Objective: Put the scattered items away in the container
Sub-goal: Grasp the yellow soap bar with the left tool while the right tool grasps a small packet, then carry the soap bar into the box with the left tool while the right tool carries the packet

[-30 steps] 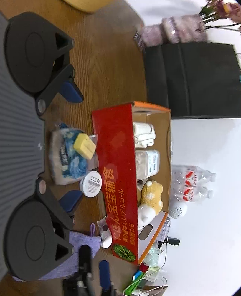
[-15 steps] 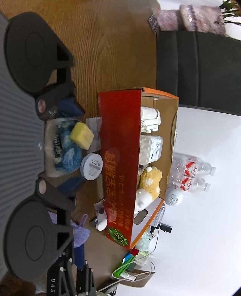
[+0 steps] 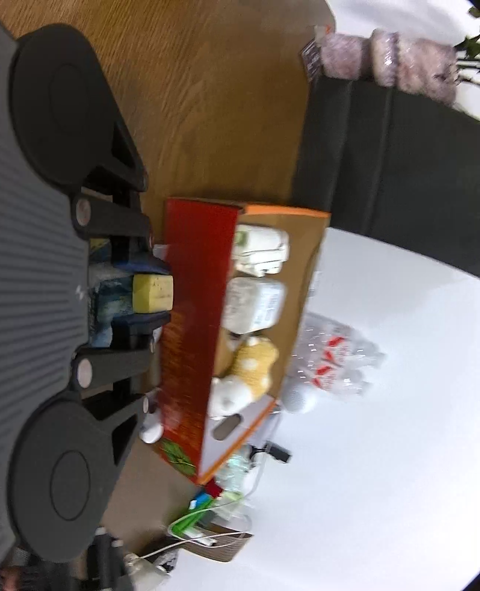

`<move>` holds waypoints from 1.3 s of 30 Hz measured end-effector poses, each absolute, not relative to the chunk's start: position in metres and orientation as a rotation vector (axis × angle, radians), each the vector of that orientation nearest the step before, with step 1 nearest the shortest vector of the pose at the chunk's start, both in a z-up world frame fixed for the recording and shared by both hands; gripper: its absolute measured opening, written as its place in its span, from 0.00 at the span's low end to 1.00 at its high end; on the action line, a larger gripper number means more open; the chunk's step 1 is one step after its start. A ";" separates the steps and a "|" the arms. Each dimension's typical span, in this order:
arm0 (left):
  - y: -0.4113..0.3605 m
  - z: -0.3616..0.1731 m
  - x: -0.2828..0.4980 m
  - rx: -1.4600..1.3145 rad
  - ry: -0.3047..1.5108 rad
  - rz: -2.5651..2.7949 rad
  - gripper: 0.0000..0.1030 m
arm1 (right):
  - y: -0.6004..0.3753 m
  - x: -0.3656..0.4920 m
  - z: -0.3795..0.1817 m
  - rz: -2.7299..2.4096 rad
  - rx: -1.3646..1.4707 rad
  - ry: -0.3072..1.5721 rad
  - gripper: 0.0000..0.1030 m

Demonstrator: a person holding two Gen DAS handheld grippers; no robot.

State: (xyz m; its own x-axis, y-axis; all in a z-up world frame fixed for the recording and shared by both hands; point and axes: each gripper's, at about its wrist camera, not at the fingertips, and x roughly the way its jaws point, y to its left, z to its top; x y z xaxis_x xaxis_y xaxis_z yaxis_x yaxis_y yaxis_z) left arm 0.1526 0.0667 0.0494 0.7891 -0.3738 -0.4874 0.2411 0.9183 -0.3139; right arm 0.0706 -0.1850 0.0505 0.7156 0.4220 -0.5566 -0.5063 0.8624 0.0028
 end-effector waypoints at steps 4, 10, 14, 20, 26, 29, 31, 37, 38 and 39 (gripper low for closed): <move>0.072 0.060 0.147 -0.267 0.543 -0.345 0.21 | -0.182 0.073 0.050 0.508 -0.167 0.574 0.18; 0.068 0.051 0.153 -0.294 0.620 -0.394 0.21 | -0.210 0.142 0.044 0.261 -0.104 0.608 0.27; 0.072 0.045 0.155 -0.309 0.629 -0.382 0.23 | -0.196 0.171 0.021 0.253 -0.152 0.653 0.29; 0.084 0.042 0.159 -0.335 0.639 -0.326 0.23 | -0.181 0.152 0.022 0.458 -0.195 0.686 0.05; 0.070 0.040 0.156 -0.267 0.646 -0.410 0.65 | -0.186 0.160 0.028 0.394 -0.167 0.643 0.26; 0.048 0.038 0.148 -0.126 0.642 -0.488 0.65 | -0.184 0.172 0.022 0.391 -0.175 0.659 0.30; 0.038 0.033 0.149 -0.065 0.670 -0.473 0.48 | -0.185 0.177 0.019 0.397 -0.159 0.648 0.31; 0.037 0.025 0.152 -0.061 0.728 -0.444 0.21 | -0.191 0.169 0.017 0.403 -0.098 0.650 0.16; 0.035 0.025 0.151 -0.048 0.725 -0.441 0.22 | -0.189 0.164 0.017 0.402 -0.107 0.651 0.16; 0.034 0.025 0.150 -0.034 0.721 -0.438 0.22 | -0.186 0.157 0.018 0.400 -0.117 0.651 0.15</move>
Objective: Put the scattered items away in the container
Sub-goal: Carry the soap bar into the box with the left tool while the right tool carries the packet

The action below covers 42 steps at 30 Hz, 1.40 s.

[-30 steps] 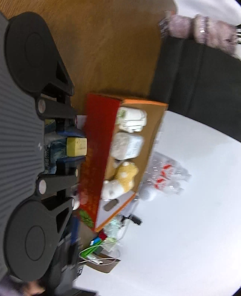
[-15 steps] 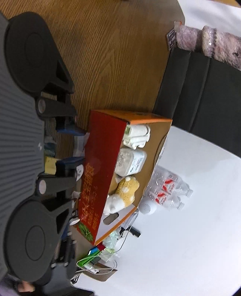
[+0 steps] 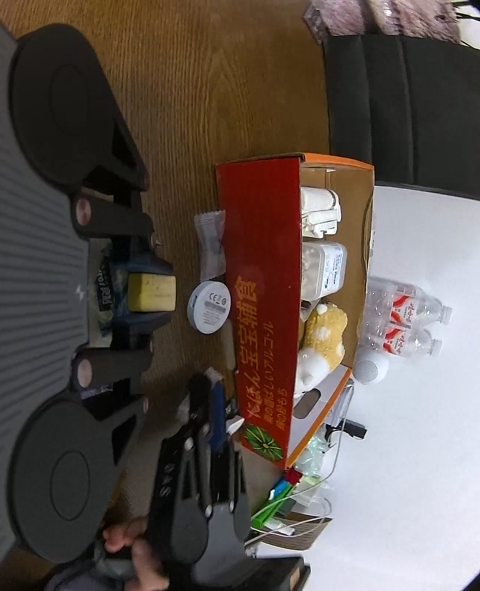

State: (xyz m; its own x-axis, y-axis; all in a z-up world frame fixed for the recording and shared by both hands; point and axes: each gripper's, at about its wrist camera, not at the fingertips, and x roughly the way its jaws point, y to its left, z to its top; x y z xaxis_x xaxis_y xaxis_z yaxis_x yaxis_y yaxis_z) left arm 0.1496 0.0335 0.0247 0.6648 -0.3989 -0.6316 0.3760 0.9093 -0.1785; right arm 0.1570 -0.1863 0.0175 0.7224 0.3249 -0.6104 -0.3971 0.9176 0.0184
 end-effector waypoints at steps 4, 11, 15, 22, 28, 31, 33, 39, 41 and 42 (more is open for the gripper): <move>0.033 0.032 0.140 -0.036 0.663 -0.407 0.21 | -0.176 0.130 0.019 0.400 -0.120 0.654 0.14; 0.027 0.069 0.090 -0.045 0.489 -0.304 0.21 | -0.167 0.074 0.029 0.354 -0.117 0.591 0.14; 0.004 0.062 0.041 -0.083 0.497 -0.153 0.21 | -0.179 0.037 0.051 0.267 -0.008 0.530 0.15; -0.022 0.050 -0.007 -0.109 0.538 -0.157 0.21 | -0.178 -0.009 0.041 0.182 0.088 0.536 0.15; -0.029 0.065 -0.011 -0.093 0.510 -0.180 0.21 | -0.181 -0.028 0.041 0.161 0.120 0.511 0.15; -0.024 0.093 0.012 -0.106 0.470 -0.235 0.21 | -0.188 -0.020 0.062 0.167 0.104 0.459 0.15; -0.020 0.121 0.043 -0.083 0.455 -0.273 0.21 | -0.195 -0.001 0.087 0.198 0.079 0.415 0.15; -0.020 0.157 0.203 -0.153 0.731 -0.335 0.21 | -0.213 0.117 0.151 0.239 0.082 0.487 0.15; -0.029 0.144 0.246 -0.116 0.826 -0.303 0.21 | -0.221 0.170 0.158 0.239 0.149 0.604 0.15; -0.033 0.135 0.263 -0.106 0.861 -0.260 0.21 | -0.225 0.198 0.158 0.242 0.191 0.670 0.15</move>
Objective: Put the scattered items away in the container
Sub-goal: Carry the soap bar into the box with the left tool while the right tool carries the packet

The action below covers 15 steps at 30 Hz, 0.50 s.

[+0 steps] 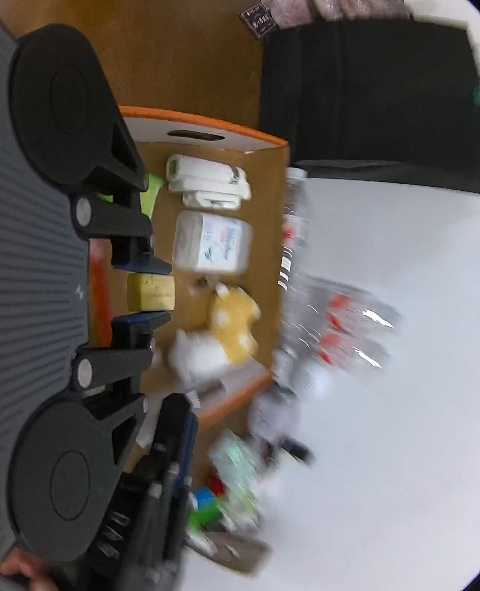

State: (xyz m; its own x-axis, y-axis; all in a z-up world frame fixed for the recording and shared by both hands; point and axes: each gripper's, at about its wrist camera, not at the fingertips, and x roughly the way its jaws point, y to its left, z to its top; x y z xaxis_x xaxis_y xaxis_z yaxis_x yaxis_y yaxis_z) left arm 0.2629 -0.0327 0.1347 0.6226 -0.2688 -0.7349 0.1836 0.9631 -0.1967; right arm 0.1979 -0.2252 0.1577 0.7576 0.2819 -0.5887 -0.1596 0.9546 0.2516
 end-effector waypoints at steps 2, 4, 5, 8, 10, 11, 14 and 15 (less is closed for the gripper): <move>-0.037 0.114 0.289 -0.092 0.944 -0.212 0.21 | -0.227 0.246 0.147 0.220 0.215 0.817 0.15; -0.037 0.096 0.309 -0.107 1.024 -0.180 0.21 | -0.228 0.282 0.132 0.165 0.207 0.932 0.15; -0.038 0.087 0.317 -0.105 1.066 -0.173 0.21 | -0.229 0.293 0.125 0.150 0.218 0.975 0.15; -0.043 0.075 0.325 -0.064 1.099 -0.126 0.42 | -0.233 0.313 0.104 0.126 0.263 1.079 0.18; -0.045 0.079 0.322 -0.029 1.066 -0.099 0.64 | -0.232 0.320 0.094 0.113 0.252 1.133 0.35; -0.045 0.080 0.320 -0.006 1.056 -0.086 0.69 | -0.232 0.322 0.089 0.102 0.246 1.166 0.39; -0.039 0.082 0.314 0.018 1.083 -0.120 0.83 | -0.240 0.318 0.079 0.046 0.207 1.233 0.67; -0.037 0.081 0.312 0.022 1.093 -0.118 0.83 | -0.245 0.315 0.076 0.026 0.208 1.248 0.72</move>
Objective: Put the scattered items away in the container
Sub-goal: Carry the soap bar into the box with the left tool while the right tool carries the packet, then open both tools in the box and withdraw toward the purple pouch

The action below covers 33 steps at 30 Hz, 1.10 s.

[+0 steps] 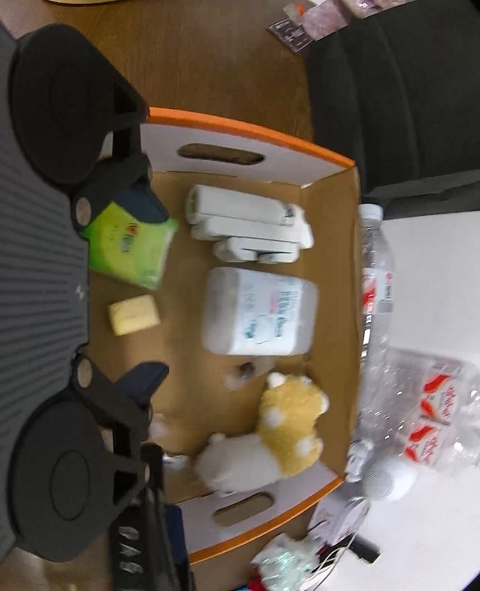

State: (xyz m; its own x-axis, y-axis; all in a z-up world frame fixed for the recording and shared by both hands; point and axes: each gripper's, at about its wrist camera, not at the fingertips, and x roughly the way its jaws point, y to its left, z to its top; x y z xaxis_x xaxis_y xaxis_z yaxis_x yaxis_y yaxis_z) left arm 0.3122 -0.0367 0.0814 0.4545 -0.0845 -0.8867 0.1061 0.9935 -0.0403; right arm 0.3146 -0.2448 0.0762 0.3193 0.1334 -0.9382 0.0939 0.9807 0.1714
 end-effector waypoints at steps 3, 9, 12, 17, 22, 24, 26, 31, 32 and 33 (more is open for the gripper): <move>-0.029 0.080 0.308 0.024 1.113 -0.092 0.84 | -0.251 0.301 0.073 0.020 0.202 1.275 0.80; -0.017 0.094 0.301 -0.018 1.090 -0.068 0.90 | -0.235 0.282 0.074 0.012 0.205 1.262 0.83; -0.017 0.107 0.294 0.002 1.078 -0.070 0.95 | -0.230 0.280 0.085 0.017 0.210 1.237 0.83; -0.016 0.125 0.277 0.004 1.068 -0.083 0.96 | -0.227 0.275 0.111 0.019 0.204 1.173 0.84; -0.017 0.145 0.248 0.020 1.013 -0.085 0.97 | -0.224 0.250 0.129 0.035 0.178 1.109 0.84; -0.017 0.151 0.238 0.021 0.998 -0.087 0.97 | -0.225 0.239 0.135 0.042 0.179 1.091 0.85; -0.019 0.157 0.228 0.033 0.978 -0.080 0.97 | -0.226 0.228 0.141 0.044 0.169 1.083 0.85; -0.025 0.175 0.192 0.080 0.874 -0.073 0.98 | -0.224 0.199 0.158 0.044 0.154 1.003 0.85; -0.026 0.177 0.181 0.087 0.844 -0.078 0.99 | -0.224 0.191 0.162 0.045 0.155 0.973 0.85; -0.025 0.178 0.171 0.090 0.815 -0.085 1.00 | -0.224 0.181 0.166 0.050 0.151 0.941 0.85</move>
State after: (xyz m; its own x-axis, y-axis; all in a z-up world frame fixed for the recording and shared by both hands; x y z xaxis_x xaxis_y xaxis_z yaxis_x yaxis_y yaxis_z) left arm 0.1707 -0.0250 0.1782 0.6827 -0.0415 -0.7295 0.1108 0.9927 0.0472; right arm 0.1812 -0.2238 0.1657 0.5888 0.1086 -0.8009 0.0233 0.9882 0.1511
